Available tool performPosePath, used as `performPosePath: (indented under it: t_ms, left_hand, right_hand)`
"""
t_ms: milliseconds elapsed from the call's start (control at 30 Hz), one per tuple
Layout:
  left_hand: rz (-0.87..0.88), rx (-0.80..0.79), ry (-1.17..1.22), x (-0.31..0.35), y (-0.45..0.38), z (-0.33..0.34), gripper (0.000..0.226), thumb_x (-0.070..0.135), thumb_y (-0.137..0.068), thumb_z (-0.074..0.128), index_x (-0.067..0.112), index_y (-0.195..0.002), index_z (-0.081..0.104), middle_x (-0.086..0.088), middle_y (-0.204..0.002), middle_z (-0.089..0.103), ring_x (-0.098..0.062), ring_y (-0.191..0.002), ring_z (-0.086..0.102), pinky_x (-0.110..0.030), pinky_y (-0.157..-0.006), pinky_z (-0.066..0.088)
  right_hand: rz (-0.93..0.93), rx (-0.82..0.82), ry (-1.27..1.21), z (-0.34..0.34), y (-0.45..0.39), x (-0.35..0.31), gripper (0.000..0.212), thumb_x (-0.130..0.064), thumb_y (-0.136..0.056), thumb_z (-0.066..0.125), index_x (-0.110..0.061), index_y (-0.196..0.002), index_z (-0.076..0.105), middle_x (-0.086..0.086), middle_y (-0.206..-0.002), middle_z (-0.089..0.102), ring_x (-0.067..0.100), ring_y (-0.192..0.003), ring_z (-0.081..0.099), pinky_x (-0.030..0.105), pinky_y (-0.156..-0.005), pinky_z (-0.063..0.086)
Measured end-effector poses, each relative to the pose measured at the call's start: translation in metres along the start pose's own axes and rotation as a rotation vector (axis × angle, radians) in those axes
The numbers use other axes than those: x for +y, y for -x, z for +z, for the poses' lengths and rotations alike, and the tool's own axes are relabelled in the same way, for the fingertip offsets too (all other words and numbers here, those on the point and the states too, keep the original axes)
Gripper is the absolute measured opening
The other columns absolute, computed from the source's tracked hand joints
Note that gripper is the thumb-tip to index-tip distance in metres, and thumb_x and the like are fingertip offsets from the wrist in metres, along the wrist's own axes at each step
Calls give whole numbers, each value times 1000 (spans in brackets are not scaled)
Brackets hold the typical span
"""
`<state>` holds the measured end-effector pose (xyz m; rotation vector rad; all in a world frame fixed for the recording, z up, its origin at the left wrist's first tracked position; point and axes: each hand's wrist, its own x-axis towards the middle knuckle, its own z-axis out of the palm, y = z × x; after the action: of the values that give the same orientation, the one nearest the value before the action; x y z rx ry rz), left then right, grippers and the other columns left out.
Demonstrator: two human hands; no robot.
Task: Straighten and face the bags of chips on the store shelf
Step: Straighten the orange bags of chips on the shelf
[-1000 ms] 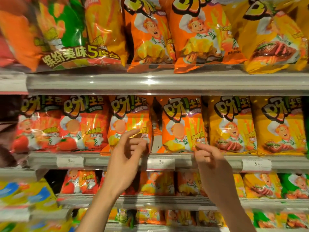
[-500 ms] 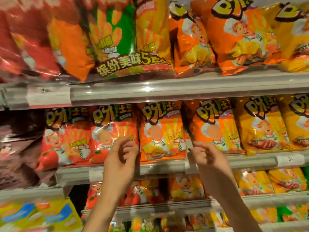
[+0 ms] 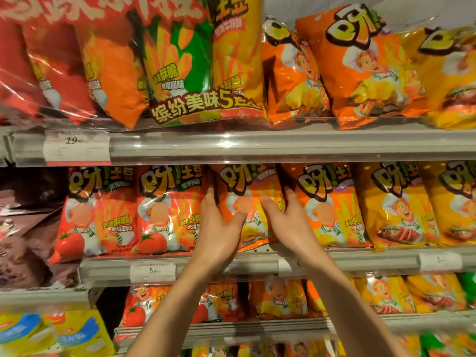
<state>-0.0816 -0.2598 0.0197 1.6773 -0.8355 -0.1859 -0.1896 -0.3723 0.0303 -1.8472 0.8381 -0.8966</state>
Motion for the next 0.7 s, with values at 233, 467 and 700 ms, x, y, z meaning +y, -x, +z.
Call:
performPosePath:
  t_ms: [233, 467, 700]
  left_hand:
    - [-232, -48, 121, 4, -35, 12, 105, 61, -81, 67, 18, -160, 14, -6, -155, 42, -28, -141, 41, -36, -107, 36]
    - [-159, -64, 6, -4, -26, 17, 112, 80, -82, 49, 21, -160, -5, -7, -160, 36, -30, -144, 38, -33, -104, 31]
    - [-21, 28, -70, -9, -20, 21, 95, 74, -92, 42, 25, -160, -2, -20, -129, 60, -30, -117, 60, -50, -101, 48]
  right_hand:
    - [138, -100, 64, 4, -25, -7, 88, -67, -94, 40, -10, -156, 16, 15, -154, 40, 33, -138, 43, 33, -98, 36]
    - [95, -19, 210, 13, -20, -7, 82, -56, -100, 34, 0, -155, 8, 24, -156, 33, 37, -141, 37, 40, -109, 32]
    - [44, 80, 269, 20, -1, -10, 83, -62, -99, 29, -4, -155, 10, 21, -157, 30, 37, -139, 38, 43, -108, 33]
